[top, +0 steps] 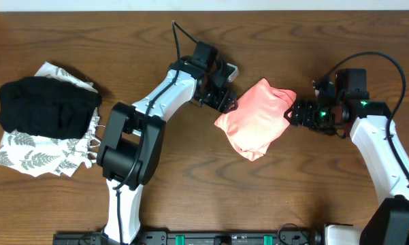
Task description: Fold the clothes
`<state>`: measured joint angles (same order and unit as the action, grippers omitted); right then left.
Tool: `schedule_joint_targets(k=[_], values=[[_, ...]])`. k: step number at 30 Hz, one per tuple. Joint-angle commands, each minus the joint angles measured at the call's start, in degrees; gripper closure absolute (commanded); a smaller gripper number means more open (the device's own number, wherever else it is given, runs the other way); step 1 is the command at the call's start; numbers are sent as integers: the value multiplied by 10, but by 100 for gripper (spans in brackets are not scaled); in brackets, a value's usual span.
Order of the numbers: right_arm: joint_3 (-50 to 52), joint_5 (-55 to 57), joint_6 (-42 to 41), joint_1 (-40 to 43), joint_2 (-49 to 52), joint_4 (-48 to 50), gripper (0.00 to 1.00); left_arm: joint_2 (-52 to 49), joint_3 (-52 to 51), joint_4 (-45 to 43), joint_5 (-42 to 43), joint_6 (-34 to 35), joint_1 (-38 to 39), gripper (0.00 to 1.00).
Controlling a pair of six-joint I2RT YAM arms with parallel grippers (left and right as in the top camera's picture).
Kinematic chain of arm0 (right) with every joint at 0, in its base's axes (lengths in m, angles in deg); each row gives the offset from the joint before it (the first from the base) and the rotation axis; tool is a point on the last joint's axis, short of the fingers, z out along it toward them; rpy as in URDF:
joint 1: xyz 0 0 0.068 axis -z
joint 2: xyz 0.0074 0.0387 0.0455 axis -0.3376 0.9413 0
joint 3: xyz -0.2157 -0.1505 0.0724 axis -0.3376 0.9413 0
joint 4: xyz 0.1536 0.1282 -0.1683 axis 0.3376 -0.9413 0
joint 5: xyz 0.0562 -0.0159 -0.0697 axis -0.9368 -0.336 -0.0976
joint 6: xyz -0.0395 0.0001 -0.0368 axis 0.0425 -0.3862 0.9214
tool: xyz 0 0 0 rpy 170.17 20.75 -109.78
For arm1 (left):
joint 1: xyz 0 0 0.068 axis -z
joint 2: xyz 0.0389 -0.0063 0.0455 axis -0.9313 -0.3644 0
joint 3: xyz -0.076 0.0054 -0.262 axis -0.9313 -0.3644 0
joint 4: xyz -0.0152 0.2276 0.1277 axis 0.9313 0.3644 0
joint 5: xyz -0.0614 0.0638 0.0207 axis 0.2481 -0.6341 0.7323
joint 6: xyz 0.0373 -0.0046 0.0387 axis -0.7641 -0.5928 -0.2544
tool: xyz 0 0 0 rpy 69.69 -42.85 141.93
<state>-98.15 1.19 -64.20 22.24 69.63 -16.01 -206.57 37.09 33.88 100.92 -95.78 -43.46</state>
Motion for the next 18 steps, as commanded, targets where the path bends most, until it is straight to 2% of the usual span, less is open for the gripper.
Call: schedule_joint_targets(k=[1,6,14,16,18], values=[[-10,7,11,4,-10,-28,20,-25,1,-2,64,-17,4,26],[-10,39,11,4,-10,-64,19,-49,1,3,158,-16,14,27],[-10,76,10,4,-10,-75,16,-49,1,35,177,-16,52,27],[-9,87,10,4,-10,-77,17,-49,1,33,177,-16,61,30],[-7,93,5,4,-10,-80,18,-49,1,31,177,-16,72,38]])
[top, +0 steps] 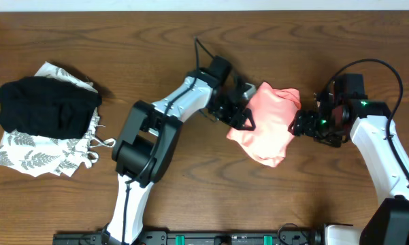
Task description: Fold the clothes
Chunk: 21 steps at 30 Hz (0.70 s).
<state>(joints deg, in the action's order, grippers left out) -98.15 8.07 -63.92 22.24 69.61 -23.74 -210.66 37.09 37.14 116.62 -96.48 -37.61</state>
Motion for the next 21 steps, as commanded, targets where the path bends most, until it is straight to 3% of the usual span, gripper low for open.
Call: schedule_joint_targets(k=[1,3,7,8,11,12,21], values=[[-7,29,-4,4,-9,-6,18,-8,1,-2,20,-9,18,40],[-7,41,-9,4,-8,-14,19,-8,1,-2,20,-4,25,41],[-2,54,-9,4,8,-12,24,-8,1,-15,20,28,27,34],[1,56,-9,4,15,-3,36,-8,1,-21,20,37,25,33],[9,85,-35,5,37,23,88,-8,1,-35,20,54,23,32],[11,98,-50,6,45,29,97,-8,1,-37,20,55,22,32],[12,103,-79,8,134,70,99,-8,1,-37,13,56,20,26]])
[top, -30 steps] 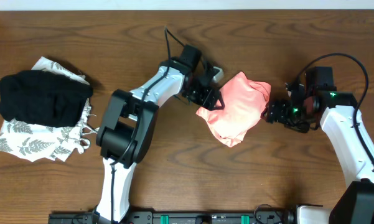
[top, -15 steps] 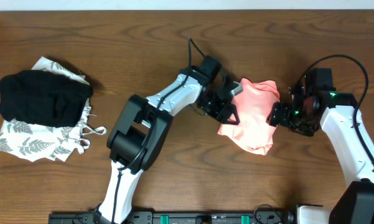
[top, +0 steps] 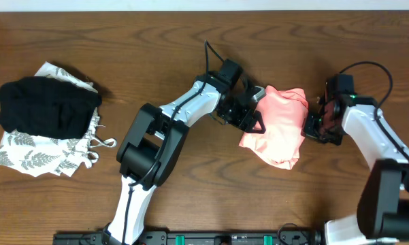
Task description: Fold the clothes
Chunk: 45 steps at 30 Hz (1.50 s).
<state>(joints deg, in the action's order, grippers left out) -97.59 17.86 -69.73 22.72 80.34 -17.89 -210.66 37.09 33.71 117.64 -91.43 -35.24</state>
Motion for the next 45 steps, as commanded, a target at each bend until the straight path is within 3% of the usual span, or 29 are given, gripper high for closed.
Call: schedule_joint_targets(k=[1,7,21,25,35,42,45], values=[[6,-3,-23,2,40,21,99,-8,1,-3,-2,5,-5,25],[6,-32,-24,-5,86,50,99,-8,1,-28,-23,19,-14,20],[6,-32,-24,-16,89,64,99,-26,1,-96,10,160,22,20],[6,-32,-24,-16,89,62,99,-50,1,-97,13,208,27,29],[6,-32,-15,-19,89,59,99,-60,1,-153,78,237,33,52],[6,-24,-16,-38,89,60,99,-60,1,-155,141,271,40,51],[6,-15,-16,-44,89,60,99,-60,1,-154,141,274,40,58]])
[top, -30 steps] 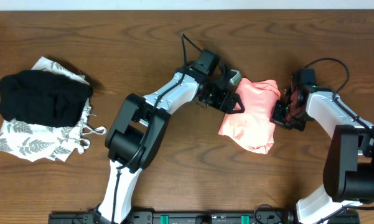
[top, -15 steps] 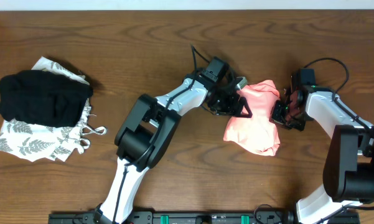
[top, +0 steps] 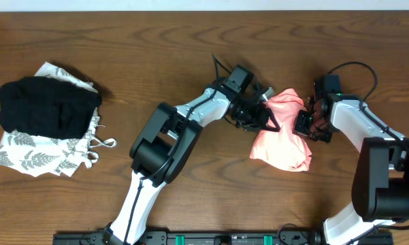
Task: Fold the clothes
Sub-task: 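Carry the folded pink shirt with the left gripper to the left pile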
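A salmon-pink garment (top: 282,139) lies bunched on the table right of centre in the overhead view. My left gripper (top: 267,121) presses against its upper left edge and looks shut on the cloth. At its right edge my right gripper (top: 303,124) also seems shut on the cloth. Both fingertip pairs are partly buried in fabric.
At far left a black garment (top: 47,105) lies folded on top of a white leaf-patterned garment (top: 37,156). The wooden table (top: 204,197) stretches around them. Cables run from both arms near the back.
Both grippers and the pink garment have shifted further right. The garment now sits lower and more bunched, and the two grippers stand closer together.
The pink garment lay near the table's centre, held between both grippers. At each later moment the cloth and both arms stood further right. Now it is a compact lump right of centre with the grippers close at its top. The pile at left has not moved.
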`<state>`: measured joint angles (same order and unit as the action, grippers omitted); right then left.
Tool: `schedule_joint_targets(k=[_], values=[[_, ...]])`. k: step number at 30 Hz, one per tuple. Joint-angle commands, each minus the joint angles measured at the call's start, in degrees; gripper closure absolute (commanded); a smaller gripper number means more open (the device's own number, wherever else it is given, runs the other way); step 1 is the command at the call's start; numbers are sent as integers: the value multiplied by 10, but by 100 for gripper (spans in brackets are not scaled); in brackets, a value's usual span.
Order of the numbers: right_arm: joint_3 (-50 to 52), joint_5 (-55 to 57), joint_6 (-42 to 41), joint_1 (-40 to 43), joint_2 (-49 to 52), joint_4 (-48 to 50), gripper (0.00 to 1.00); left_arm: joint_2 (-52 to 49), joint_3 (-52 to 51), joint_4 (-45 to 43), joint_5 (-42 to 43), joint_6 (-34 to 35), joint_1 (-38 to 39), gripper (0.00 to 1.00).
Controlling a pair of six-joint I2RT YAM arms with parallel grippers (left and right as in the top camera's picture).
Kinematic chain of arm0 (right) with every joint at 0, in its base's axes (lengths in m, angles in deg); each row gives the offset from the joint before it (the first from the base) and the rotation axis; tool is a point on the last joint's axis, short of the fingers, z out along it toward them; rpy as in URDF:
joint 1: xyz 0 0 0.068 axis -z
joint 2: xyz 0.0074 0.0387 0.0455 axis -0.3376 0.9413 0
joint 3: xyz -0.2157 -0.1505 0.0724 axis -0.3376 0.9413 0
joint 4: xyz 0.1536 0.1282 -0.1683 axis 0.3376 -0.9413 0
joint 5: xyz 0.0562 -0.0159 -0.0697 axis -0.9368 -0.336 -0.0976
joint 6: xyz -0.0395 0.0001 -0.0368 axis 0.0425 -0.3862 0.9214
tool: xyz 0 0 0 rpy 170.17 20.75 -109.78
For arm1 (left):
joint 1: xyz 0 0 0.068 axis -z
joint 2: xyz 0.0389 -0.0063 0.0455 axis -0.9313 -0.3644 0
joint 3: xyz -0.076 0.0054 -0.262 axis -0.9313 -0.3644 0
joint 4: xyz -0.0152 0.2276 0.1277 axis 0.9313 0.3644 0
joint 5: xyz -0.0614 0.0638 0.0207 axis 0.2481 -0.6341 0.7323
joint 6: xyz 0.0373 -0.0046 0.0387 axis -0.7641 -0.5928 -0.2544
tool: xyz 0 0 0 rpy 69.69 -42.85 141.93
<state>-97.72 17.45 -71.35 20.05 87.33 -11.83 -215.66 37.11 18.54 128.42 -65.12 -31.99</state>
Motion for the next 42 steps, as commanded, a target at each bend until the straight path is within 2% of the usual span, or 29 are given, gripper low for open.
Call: schedule_joint_targets(k=[1,5,7,15,16,21,25,35,42], values=[[8,-10,0,-19,19,-1,99,-10,1,-3,33,16,7,63],[8,-10,0,-19,19,-1,99,-10,1,-3,30,23,7,85],[8,-10,0,-19,19,-1,99,-10,1,-3,24,23,7,92],[7,37,3,-1,17,-10,97,-6,1,-2,22,21,-12,94],[7,36,5,7,16,-10,90,-4,1,1,23,21,-18,94],[6,23,5,65,-15,-10,25,37,1,6,21,20,-58,94],[6,-29,5,111,-40,-11,1,89,1,6,19,10,-94,94],[7,-47,5,119,-47,-12,1,204,1,4,0,15,-198,94],[7,-48,5,119,-47,-12,1,304,1,2,-24,19,-332,94]])
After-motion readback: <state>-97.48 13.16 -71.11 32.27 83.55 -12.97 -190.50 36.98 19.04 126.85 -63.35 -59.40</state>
